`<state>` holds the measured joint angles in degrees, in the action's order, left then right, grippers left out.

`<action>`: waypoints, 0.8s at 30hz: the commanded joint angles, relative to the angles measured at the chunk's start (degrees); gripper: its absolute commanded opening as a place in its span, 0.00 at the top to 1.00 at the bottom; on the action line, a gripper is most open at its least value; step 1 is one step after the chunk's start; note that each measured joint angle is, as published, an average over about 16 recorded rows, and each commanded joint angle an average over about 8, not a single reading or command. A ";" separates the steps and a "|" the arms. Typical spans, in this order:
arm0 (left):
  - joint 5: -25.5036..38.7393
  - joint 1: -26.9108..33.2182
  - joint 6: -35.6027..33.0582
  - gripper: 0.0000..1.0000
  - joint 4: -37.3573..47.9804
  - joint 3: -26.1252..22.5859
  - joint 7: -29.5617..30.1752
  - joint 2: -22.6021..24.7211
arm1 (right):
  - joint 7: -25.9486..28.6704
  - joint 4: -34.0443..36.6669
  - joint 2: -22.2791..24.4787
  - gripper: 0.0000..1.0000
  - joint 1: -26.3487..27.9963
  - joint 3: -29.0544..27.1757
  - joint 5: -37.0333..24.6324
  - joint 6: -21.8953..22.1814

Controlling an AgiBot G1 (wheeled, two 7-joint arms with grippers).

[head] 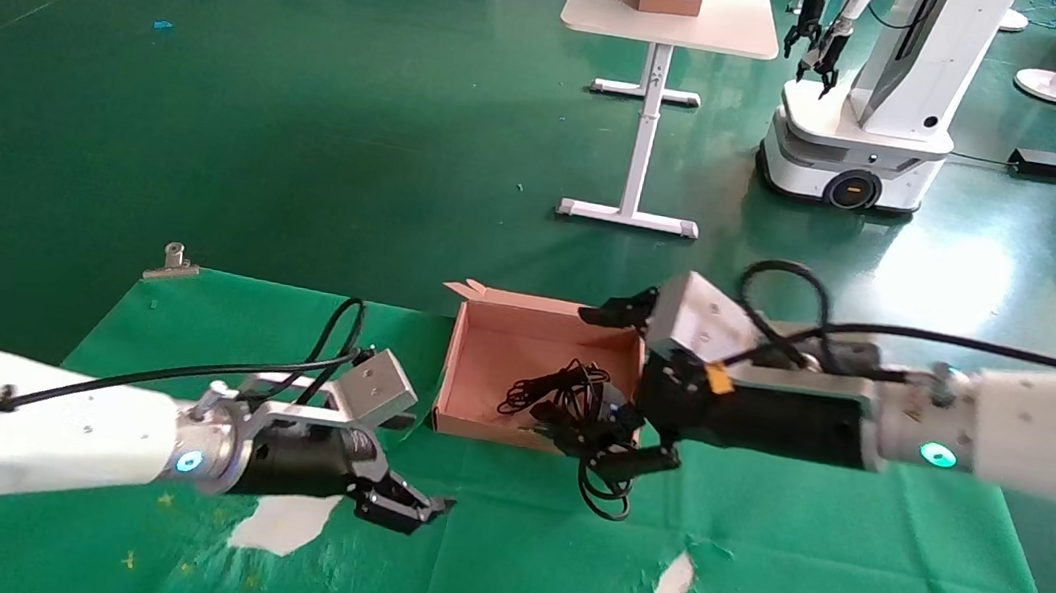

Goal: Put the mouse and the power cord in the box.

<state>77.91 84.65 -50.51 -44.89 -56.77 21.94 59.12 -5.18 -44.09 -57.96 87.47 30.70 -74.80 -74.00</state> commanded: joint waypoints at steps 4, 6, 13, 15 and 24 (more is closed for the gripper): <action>-5.14 -3.29 -5.02 0.00 -4.09 5.81 -1.60 -3.44 | 2.48 -4.59 3.57 0.00 -4.03 -2.28 5.12 -1.82; -7.21 -4.62 -7.04 0.00 -5.74 8.15 -2.24 -4.82 | 3.47 -6.43 5.00 0.00 -5.65 -3.20 7.18 -2.55; -14.44 -9.24 -14.09 0.00 -11.49 16.32 -4.48 -9.65 | 6.96 -12.88 10.02 0.00 -11.32 -6.41 14.39 -5.11; -16.53 -10.58 -16.13 0.00 -13.15 18.68 -5.13 -11.05 | 7.97 -14.75 11.47 0.00 -12.96 -7.34 16.47 -5.85; -25.81 -16.53 -25.19 0.00 -20.54 29.17 -8.01 -17.25 | 12.44 -23.04 17.91 0.00 -20.24 -11.47 25.72 -9.13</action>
<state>52.12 68.13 -75.68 -65.41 -27.62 13.93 41.88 7.24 -67.08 -40.07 67.27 19.25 -49.11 -83.12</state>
